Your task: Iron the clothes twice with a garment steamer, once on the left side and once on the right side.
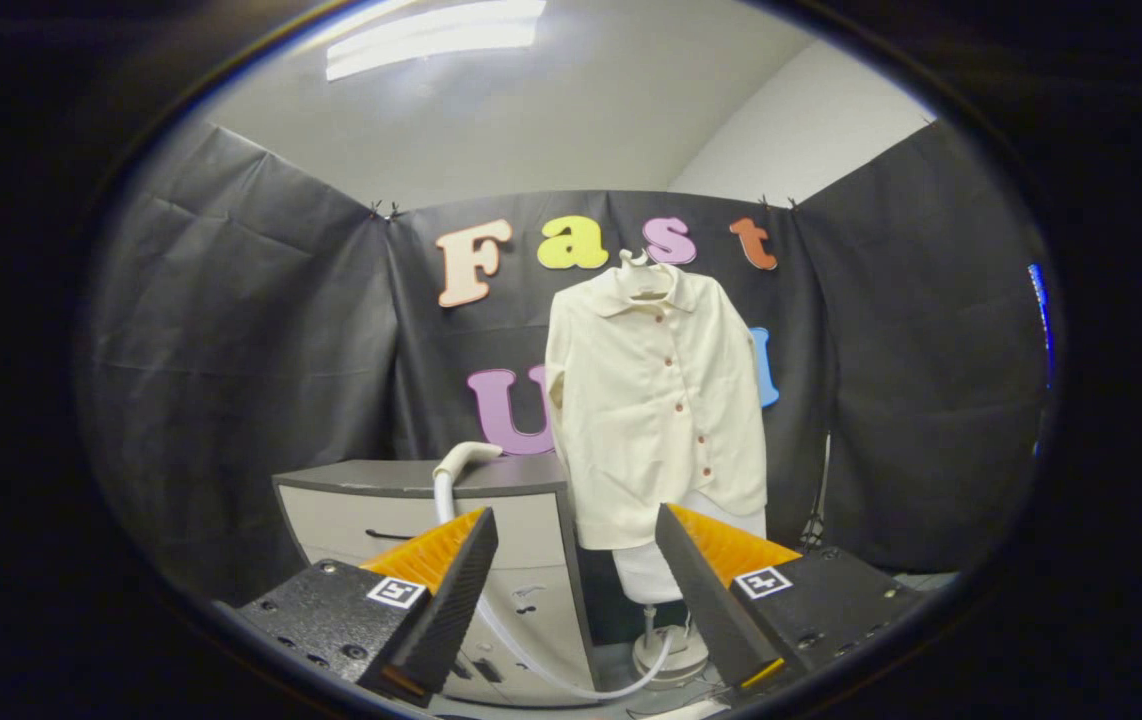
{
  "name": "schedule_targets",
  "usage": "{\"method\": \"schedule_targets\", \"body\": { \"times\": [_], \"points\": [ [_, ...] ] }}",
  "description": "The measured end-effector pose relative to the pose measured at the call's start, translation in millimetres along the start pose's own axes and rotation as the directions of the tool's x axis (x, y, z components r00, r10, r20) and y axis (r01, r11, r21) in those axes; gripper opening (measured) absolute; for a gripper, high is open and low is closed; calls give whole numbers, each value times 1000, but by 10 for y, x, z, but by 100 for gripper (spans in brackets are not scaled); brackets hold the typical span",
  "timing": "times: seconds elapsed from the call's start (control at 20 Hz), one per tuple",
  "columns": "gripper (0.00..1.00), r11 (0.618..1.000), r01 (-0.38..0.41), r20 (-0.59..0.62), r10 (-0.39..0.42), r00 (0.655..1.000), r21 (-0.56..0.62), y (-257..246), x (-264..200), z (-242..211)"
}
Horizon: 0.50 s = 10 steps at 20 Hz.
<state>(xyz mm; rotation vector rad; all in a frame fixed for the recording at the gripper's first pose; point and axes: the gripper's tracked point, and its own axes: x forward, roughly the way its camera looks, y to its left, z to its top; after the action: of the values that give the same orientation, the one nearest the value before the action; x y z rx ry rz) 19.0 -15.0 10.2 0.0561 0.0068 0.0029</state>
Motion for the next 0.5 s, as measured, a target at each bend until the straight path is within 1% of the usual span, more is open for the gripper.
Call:
{"method": "schedule_targets", "body": {
  "times": [0.2,0.3,0.4,0.5],
  "points": [
    [96,1000,6,-21,-6,1000,-10,2,294,16],
    [96,999,5,-60,-7,998,-33,33,519,-40],
    [96,1000,-15,-94,12,996,-27,180,760,-59],
    [96,1000,-6,-115,4,993,-17,238,1008,-52]
  ]
}}
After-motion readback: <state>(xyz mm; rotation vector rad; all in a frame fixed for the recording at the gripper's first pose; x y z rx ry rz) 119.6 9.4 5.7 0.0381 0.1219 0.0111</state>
